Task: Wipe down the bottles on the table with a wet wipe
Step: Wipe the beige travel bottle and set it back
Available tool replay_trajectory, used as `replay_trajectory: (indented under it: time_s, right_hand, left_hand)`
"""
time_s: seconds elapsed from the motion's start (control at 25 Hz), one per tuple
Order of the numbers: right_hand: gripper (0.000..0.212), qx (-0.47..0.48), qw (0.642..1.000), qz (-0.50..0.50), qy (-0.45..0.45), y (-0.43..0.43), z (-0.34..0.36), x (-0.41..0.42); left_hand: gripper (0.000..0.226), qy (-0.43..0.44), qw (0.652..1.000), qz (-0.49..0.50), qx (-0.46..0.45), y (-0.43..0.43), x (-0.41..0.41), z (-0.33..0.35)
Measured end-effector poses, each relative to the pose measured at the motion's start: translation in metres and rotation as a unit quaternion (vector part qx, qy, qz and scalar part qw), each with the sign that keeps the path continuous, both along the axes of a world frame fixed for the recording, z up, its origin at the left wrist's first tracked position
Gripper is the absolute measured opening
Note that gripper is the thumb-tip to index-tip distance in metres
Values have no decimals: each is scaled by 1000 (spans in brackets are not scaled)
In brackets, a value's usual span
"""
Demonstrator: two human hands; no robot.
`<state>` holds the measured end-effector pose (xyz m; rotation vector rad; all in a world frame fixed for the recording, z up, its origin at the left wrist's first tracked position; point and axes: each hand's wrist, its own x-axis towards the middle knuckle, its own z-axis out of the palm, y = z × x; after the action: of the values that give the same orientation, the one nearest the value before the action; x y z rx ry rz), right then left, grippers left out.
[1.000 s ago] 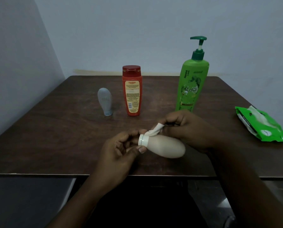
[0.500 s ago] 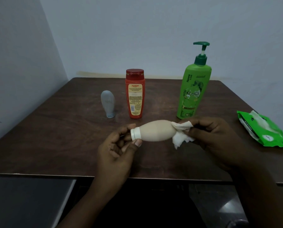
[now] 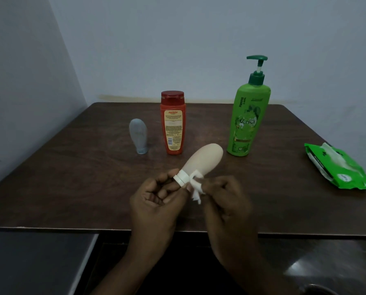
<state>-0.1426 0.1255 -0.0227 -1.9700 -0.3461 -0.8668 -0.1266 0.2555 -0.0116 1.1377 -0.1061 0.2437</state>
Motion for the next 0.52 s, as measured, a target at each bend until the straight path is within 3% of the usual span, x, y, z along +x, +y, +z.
replay_trajectory:
  time_s: [0.12, 0.36, 0.52]
  right_hand:
    - [37, 18, 1000, -2, -8, -2, 3, 0]
    - [35, 85, 990, -115, -16, -34, 30, 27]
    - [40, 111, 989, -97, -30, -32, 27, 26]
  left_hand:
    - [33, -2, 1000, -5, 5, -1, 1, -1]
    - [34, -20, 999, 4, 33, -2, 0, -7]
    - [35, -26, 999, 0, 41, -4, -2, -10]
